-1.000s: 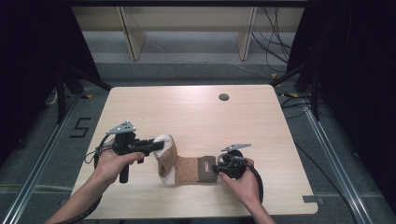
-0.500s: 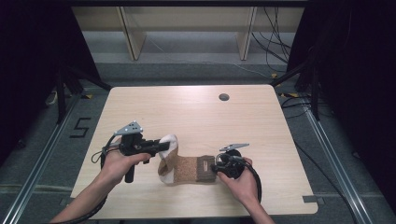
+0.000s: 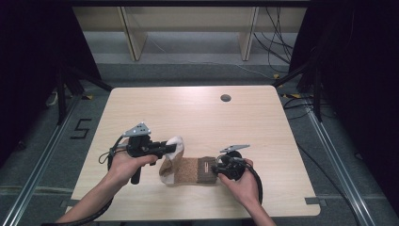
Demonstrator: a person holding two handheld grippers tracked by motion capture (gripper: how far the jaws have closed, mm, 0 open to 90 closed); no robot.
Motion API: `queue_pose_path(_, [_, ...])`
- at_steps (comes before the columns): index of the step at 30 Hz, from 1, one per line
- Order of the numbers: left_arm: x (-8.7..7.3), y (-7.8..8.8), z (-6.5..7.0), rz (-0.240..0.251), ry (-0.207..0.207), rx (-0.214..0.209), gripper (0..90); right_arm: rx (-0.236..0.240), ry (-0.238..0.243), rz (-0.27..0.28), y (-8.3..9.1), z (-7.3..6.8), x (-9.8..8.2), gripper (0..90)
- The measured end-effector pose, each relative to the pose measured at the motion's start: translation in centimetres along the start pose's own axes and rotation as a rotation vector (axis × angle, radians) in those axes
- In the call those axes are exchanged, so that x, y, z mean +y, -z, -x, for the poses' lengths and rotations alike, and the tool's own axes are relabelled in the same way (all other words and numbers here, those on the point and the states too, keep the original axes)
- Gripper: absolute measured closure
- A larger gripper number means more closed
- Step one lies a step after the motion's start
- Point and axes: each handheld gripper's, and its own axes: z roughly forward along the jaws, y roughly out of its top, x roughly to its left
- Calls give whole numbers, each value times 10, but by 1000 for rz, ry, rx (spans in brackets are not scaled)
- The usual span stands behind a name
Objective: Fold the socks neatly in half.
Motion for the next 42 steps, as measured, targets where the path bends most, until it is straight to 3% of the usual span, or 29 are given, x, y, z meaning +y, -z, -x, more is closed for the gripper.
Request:
queue_pose_path(28, [-7, -36, 16, -62, -47, -30, 754, 1, 8, 2, 0, -1, 0, 717])
queue_pose_path(29, [-7, -37, 17, -63, -53, -15, 754, 1, 7, 3, 0, -2, 0, 716])
queue_pose_path(30, [-7, -39, 17, -70, -48, -28, 754, 1, 6, 3, 0, -2, 0, 716])
queue_pose_path(42, [-13, -56, 23, -99, -69, -11, 748, -6, 16, 5, 0, -2, 0, 716])
